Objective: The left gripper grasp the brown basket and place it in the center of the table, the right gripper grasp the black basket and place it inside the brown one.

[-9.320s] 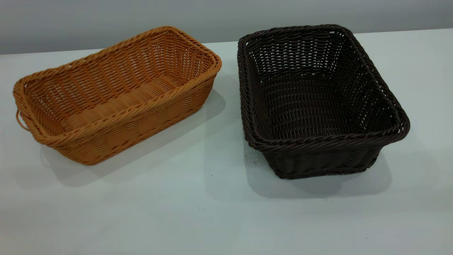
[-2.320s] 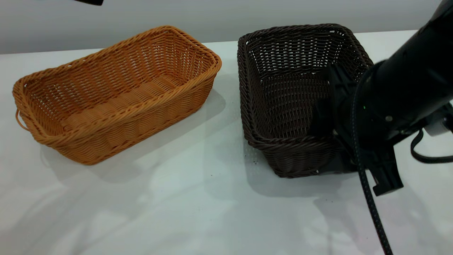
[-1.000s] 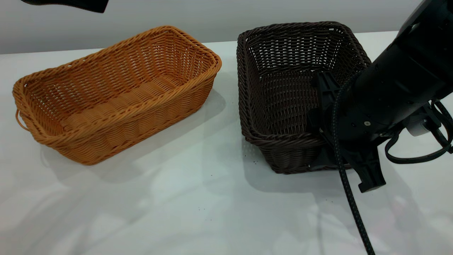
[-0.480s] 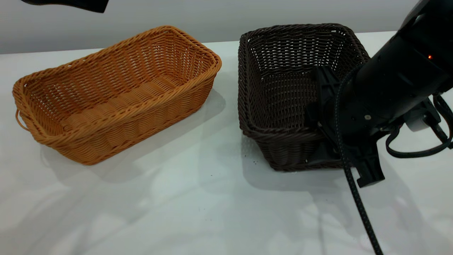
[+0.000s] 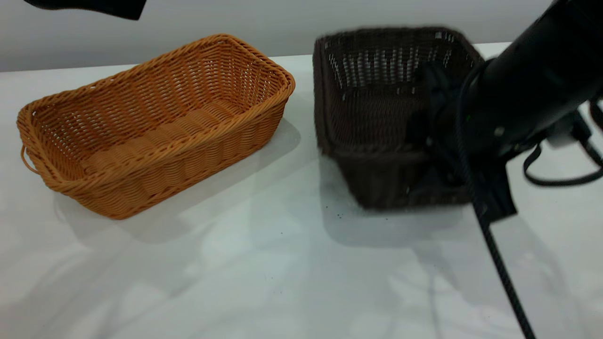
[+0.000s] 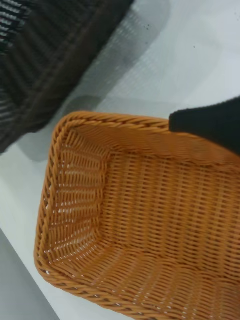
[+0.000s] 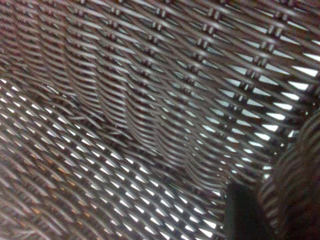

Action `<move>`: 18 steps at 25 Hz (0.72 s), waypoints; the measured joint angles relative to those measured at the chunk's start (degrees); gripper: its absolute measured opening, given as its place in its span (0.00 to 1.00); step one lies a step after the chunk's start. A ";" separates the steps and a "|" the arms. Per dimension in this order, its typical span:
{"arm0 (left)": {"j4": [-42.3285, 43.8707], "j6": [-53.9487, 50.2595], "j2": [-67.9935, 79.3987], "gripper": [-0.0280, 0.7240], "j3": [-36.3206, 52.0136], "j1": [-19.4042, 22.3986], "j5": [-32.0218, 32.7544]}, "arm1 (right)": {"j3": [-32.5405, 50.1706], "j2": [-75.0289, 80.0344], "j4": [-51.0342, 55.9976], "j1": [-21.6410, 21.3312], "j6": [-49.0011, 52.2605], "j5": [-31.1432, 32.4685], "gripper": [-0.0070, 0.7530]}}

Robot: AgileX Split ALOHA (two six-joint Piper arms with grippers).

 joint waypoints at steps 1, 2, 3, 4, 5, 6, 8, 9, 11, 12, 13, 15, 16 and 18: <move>0.06 0.00 0.43 0.74 0.00 0.00 -0.08 | 0.00 -0.88 0.00 -0.67 -0.56 -0.60 0.34; 0.19 0.00 0.93 0.74 0.00 0.00 -0.23 | 0.00 -1.62 -0.06 -1.37 -1.33 -0.87 0.34; 0.23 0.00 1.57 0.74 0.00 0.00 -0.29 | 0.00 -2.49 -0.06 -2.26 -2.07 -0.79 0.34; 0.23 0.00 2.15 0.74 0.00 0.00 -0.35 | 0.00 -3.27 -0.06 -3.14 -2.87 -0.37 0.34; 0.23 0.00 2.87 0.74 0.00 0.00 -0.35 | 0.00 -3.89 -0.06 -3.95 -3.98 0.37 0.34; 0.23 0.00 3.57 0.74 0.00 0.00 -0.35 | 0.00 -4.62 -0.38 -4.56 -4.94 1.08 0.34; 0.67 0.08 4.74 0.74 0.00 0.00 -0.96 | 0.00 -6.10 -1.63 -5.76 -6.61 2.31 0.34; 1.39 0.18 5.33 0.74 0.00 0.00 -1.41 | 0.00 -6.65 -2.08 -6.32 -6.95 2.70 0.34; 2.44 0.24 6.45 0.74 0.00 0.00 -2.38 | 0.00 -7.64 -3.30 -7.45 -7.40 3.65 0.34; 3.07 0.28 7.10 0.74 0.00 0.00 -2.67 | -0.05 -7.85 -4.11 -8.17 -8.21 4.48 0.34; 3.19 0.28 7.86 0.74 0.00 0.00 -3.18 | -0.11 -7.86 -5.17 -8.74 -9.22 5.12 0.34; 3.13 0.28 9.32 0.74 0.00 0.00 -4.45 | -0.11 -8.27 -6.86 -10.13 -11.43 7.34 0.34; 3.13 0.28 10.11 0.74 0.00 0.00 -4.60 | -0.27 -8.31 -7.61 -10.72 -12.67 8.13 0.34; 3.03 0.28 11.58 0.74 0.00 0.00 -4.53 | -0.65 -8.31 -7.86 -11.68 -15.63 9.07 0.33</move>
